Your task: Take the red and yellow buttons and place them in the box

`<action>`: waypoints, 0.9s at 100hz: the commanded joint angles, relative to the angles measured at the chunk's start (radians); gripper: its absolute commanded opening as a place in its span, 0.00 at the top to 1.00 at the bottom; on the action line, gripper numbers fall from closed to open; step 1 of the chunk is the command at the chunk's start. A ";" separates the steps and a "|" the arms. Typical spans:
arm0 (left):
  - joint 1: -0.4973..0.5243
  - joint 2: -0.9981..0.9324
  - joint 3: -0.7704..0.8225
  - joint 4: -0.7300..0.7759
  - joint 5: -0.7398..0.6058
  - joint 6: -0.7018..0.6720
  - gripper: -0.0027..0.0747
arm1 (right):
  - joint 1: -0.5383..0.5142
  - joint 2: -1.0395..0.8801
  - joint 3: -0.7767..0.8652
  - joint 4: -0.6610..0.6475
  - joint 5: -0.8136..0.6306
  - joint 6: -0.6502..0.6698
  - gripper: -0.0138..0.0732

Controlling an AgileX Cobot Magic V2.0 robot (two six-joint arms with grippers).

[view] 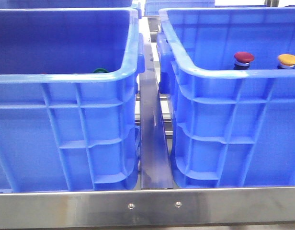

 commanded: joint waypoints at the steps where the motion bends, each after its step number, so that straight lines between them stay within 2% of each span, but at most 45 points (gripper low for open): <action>1: 0.001 -0.030 0.019 -0.005 -0.084 -0.002 0.99 | -0.002 0.007 -0.026 0.061 0.030 -0.014 0.92; 72: 0.001 -0.030 0.019 -0.005 -0.084 -0.002 0.99 | -0.002 0.007 0.034 0.061 0.036 -0.014 0.92; 90: 0.001 -0.030 0.019 -0.005 -0.084 -0.002 0.99 | -0.002 0.006 0.041 0.061 0.057 -0.086 0.92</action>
